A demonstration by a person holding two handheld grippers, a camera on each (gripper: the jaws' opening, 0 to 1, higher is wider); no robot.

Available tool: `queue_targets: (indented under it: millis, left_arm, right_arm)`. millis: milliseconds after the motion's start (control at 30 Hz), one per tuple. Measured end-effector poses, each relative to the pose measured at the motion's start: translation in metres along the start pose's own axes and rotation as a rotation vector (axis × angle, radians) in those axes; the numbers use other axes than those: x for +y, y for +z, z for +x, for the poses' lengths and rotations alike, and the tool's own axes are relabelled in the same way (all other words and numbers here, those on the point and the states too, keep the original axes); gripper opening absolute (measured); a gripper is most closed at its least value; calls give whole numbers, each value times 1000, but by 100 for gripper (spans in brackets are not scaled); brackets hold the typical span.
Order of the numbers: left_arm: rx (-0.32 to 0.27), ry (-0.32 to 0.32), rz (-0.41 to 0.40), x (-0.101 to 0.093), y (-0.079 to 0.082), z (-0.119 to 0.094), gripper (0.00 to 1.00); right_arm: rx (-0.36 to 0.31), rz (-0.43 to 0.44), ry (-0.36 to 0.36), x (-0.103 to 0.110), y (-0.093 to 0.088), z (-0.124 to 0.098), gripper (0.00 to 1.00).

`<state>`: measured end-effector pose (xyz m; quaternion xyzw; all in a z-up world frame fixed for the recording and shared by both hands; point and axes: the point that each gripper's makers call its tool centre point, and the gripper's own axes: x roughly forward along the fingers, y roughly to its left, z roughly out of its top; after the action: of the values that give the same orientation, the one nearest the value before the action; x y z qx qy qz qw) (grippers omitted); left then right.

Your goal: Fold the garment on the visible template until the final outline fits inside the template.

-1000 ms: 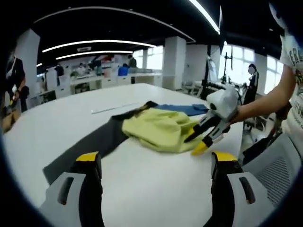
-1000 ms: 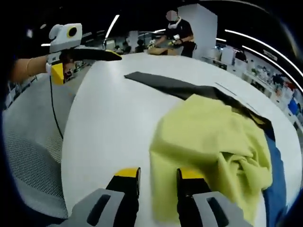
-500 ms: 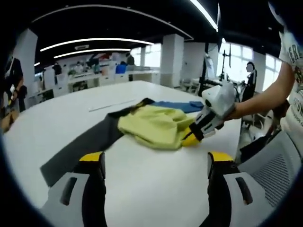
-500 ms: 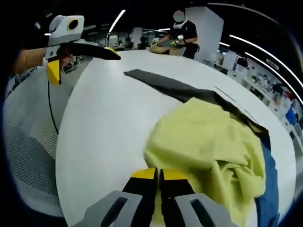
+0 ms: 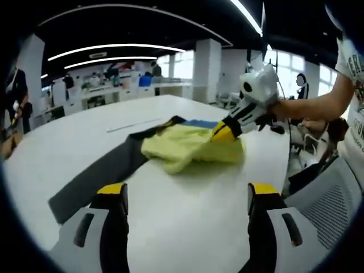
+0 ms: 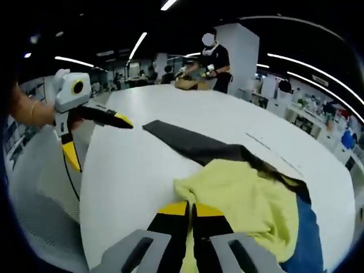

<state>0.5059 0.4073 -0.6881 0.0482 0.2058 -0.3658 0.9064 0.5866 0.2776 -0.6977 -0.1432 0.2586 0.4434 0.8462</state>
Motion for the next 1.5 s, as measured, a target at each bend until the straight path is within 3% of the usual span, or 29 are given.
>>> queue_targets:
  millis: [433,700,867,1233,1433,1500]
  left_arm:
    - [0,10,-35,0,-1,12,78]
    - [13,3,-47,-3,-3,23,75]
    - [14,-1,-62,-5,-3,29,73]
    - [20,-5,-85,-8,-4,33,70]
    - [30,-11,-101,-11,-5,35,69]
    - [30,-12,-104,-12,-4,36,68]
  right_arm:
    - [-2,173,-113,-67,1,6,0]
    - [13,290,-173,-98,-15,11,0]
    - [63,369,-201,-112,-35,17,0]
    - [156,386,-212,-115,-65,23,0]
    - [137,403,-198,-114,-64,23,1]
    - [128,445,-182,-110,-62,19,8]
